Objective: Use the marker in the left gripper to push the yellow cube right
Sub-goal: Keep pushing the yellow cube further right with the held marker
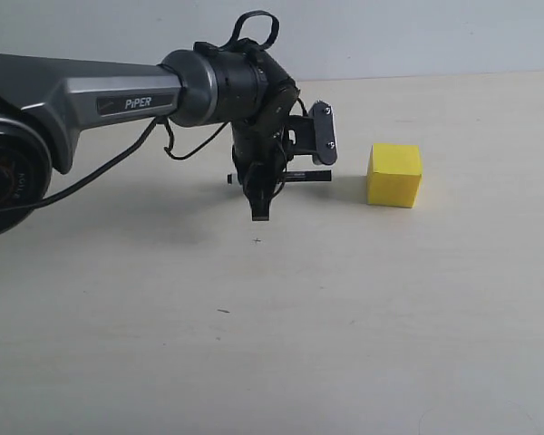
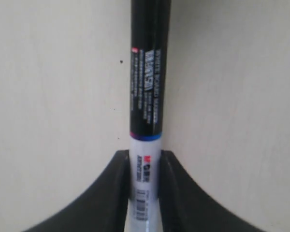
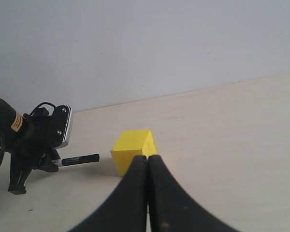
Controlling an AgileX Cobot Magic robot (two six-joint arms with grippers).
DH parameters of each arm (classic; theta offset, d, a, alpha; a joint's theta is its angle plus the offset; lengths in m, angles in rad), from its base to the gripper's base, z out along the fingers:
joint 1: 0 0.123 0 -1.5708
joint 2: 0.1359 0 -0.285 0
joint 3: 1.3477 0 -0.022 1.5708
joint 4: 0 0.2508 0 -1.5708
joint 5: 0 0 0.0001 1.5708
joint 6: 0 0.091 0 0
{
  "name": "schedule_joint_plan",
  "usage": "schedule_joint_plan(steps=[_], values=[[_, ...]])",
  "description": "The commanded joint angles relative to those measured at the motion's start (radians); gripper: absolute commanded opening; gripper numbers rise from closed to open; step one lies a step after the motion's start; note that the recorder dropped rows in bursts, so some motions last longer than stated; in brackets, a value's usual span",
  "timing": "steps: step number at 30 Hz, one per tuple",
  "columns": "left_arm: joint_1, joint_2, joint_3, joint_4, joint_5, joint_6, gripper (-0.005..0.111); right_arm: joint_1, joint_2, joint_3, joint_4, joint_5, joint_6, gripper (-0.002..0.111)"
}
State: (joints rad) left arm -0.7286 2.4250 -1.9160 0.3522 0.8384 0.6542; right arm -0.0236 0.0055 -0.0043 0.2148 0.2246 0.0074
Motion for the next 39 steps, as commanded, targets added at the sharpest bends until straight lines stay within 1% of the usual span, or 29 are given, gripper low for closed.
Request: schedule_joint_plan(steps=[1,7,11,19,23,26,30,32,39], values=[[-0.029,-0.007,-0.006,-0.019,-0.007,-0.012,0.0,0.0,-0.001,0.004,0.0,-0.006,-0.007,0.0],[-0.094,-0.007,-0.006,-0.019,-0.077,-0.01,0.0,0.0,-0.001,0.004,0.0,-0.006,-0.007,0.0],[-0.11,-0.007,-0.006,-0.017,-0.082,-0.014,0.0,0.0,-0.001,0.004,0.0,-0.006,-0.007,0.0],[-0.087,-0.007,-0.006,0.008,-0.022,-0.06,0.0,0.0,-0.001,0.004,0.0,-0.006,-0.007,0.0],[-0.075,-0.007,-0.006,0.008,-0.015,-0.073,0.0,0.0,-0.001,0.004,0.0,-0.006,-0.007,0.0],[-0.071,-0.007,-0.006,0.01,-0.066,-0.104,0.0,0.0,-0.001,0.004,0.0,-0.006,-0.007,0.0],[-0.075,-0.007,-0.006,0.008,-0.207,-0.166,0.0,0.0,-0.001,0.004,0.0,-0.006,-0.007,0.0],[-0.079,-0.007,-0.006,-0.006,-0.234,-0.167,0.0,0.0,-0.001,0.004,0.0,-0.006,-0.007,0.0],[-0.081,-0.007,-0.006,0.003,-0.132,-0.167,0.0,0.0,-0.001,0.004,0.0,-0.006,-0.007,0.0]])
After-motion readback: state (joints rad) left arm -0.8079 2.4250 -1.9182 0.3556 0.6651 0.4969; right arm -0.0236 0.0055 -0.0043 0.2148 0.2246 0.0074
